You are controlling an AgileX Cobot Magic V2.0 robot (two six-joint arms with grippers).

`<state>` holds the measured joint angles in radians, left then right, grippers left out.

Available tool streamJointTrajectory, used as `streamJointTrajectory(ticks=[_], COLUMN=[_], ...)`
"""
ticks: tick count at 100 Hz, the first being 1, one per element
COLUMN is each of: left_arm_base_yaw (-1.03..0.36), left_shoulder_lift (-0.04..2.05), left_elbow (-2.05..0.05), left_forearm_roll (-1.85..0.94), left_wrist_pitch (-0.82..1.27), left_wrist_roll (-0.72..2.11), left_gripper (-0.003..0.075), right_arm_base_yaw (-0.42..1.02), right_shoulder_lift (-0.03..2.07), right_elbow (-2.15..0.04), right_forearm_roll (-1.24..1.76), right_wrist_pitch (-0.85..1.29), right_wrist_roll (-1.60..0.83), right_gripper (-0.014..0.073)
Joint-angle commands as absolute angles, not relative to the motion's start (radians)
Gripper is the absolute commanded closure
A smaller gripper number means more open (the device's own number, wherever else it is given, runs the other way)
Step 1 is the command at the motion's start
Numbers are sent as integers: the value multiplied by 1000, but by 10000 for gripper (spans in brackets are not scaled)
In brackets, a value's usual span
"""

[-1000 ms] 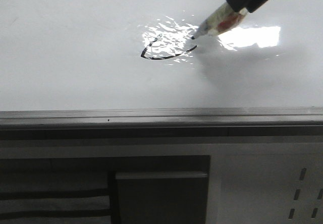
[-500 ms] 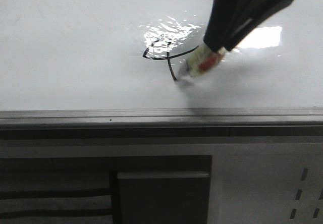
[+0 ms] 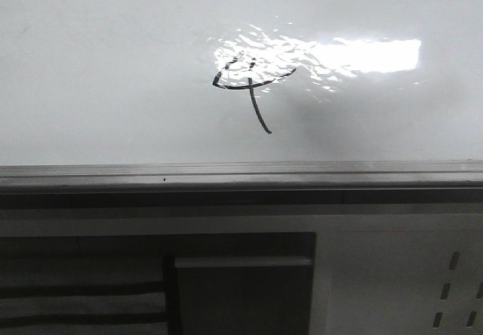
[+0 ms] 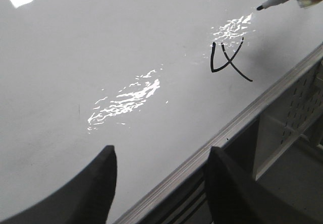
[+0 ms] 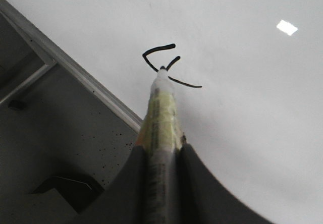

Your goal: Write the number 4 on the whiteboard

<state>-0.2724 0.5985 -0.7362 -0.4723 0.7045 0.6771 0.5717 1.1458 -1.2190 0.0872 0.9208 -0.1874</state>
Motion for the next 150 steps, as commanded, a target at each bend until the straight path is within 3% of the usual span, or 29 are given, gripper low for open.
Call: streamJointTrajectory(ticks=[1, 52, 77, 102, 122, 150], left_arm_base_yaw=[-271, -271, -280, -437, -599, -717], left_shoulder_lift=[599, 599, 629, 840, 1024, 1217], left_elbow=[-763, -763, -780, -900, -978, -1099], left_forearm_roll=[-506, -506, -546, -577, -571, -540], left_wrist_pitch=[632, 597, 583, 763, 697, 665], left_wrist_roll=[664, 664, 780, 966, 1094, 1139], left_gripper=[355, 355, 355, 355, 355, 355], right_arm_base_yaw=[573, 577, 650, 770, 787, 787], right_shoulder_lift=[1095, 1073, 1073, 1094, 1114, 1114], right_elbow=[-1251, -1156, -1132, -1132, -1134, -1134], right_forearm_roll=[72, 74, 80, 80, 80, 80], right_wrist_pitch=[893, 793, 719, 681, 675, 675], right_wrist_roll=[-224, -391, -629, -915, -924, -924], right_gripper=[658, 658, 658, 658, 658, 658])
